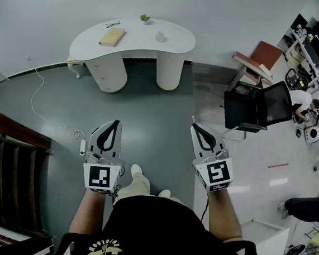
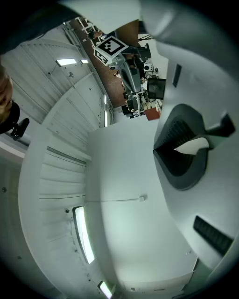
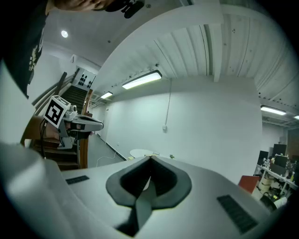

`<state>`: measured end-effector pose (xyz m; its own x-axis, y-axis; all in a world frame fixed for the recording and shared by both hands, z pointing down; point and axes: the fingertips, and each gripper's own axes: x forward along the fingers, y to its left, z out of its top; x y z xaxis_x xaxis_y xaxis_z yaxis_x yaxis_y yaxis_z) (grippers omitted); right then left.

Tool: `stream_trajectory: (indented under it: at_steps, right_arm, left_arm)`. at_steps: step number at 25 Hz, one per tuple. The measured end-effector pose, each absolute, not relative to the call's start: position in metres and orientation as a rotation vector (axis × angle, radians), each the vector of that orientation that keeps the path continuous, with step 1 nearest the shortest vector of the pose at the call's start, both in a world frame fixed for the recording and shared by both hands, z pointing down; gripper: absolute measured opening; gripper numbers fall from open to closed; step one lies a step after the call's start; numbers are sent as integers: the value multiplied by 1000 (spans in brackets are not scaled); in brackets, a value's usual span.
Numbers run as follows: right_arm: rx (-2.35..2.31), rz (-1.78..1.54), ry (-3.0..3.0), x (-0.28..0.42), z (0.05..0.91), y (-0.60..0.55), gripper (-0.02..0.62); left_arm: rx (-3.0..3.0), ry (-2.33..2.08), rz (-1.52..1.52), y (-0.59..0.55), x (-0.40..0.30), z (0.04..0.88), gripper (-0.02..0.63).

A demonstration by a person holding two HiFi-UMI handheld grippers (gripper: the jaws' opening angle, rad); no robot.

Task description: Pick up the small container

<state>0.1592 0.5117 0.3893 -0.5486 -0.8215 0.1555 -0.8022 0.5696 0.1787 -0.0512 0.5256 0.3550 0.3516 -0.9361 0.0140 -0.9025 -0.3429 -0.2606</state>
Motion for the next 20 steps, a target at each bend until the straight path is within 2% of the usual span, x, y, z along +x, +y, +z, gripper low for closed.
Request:
stream_trajectory:
  at_steps: [11, 20]
  right_arm:
    - [1363, -92, -2590, 146, 399, 472, 32]
    - [1343, -110, -2606, 107, 389, 403, 35]
  left_arm:
    - [-2389, 1655, -235, 479, -63, 355, 5]
    - [-2438, 1599, -149, 404, -96, 349, 5]
